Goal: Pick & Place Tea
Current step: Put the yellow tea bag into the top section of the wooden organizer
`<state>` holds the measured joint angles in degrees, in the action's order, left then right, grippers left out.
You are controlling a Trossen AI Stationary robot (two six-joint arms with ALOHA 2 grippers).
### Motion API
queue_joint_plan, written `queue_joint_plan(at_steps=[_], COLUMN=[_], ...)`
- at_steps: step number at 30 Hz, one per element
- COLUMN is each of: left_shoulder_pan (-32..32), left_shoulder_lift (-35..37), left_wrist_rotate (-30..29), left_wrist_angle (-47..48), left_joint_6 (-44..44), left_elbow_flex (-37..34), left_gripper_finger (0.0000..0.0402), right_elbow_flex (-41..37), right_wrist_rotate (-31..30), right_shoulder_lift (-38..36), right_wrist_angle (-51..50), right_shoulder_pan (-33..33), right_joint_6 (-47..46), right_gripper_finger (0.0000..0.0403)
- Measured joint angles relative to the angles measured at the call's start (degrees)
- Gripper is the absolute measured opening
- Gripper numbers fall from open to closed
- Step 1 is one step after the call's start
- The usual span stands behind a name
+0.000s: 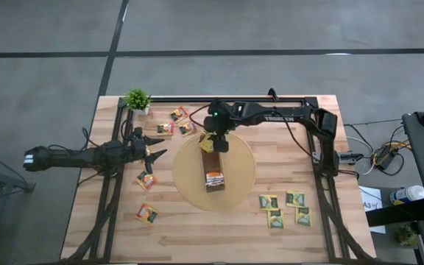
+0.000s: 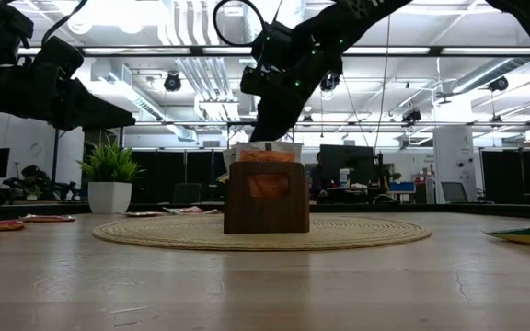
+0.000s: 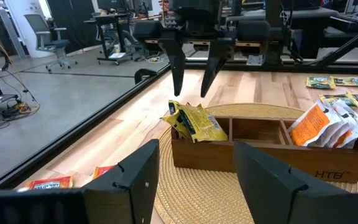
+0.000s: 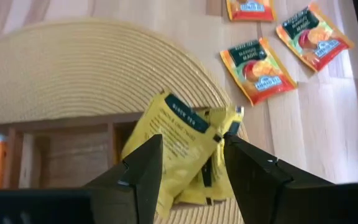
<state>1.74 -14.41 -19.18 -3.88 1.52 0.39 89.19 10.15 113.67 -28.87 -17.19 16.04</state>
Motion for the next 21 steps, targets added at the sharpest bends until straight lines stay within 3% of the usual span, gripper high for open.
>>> queue_joint_plan(at_steps=[9, 15, 21], left_shoulder_pan=[0.0, 0.0, 0.0], left_shoulder_lift=[0.0, 0.0, 0.0], left_wrist_rotate=[0.0, 0.0, 0.0], left_wrist_angle=[0.0, 0.0, 0.0], left_joint_6=[0.0, 0.0, 0.0], left_elbow_flex=[0.0, 0.0, 0.0], left_gripper_finger=[0.0202, 0.0202, 0.0202], right_elbow_flex=[0.0, 0.0, 0.0], right_wrist_rotate=[0.4, 4.2, 4.4], right_shoulder_lift=[2.5, 3.5, 3.5], right_wrist_angle=[1.7, 3.7, 2.9], right_shoulder_pan=[-1.1, -1.6, -1.6], right_joint_6=[-1.1, -1.1, -1.1], right_gripper_finger=[0.0169, 0.0167, 0.0122])
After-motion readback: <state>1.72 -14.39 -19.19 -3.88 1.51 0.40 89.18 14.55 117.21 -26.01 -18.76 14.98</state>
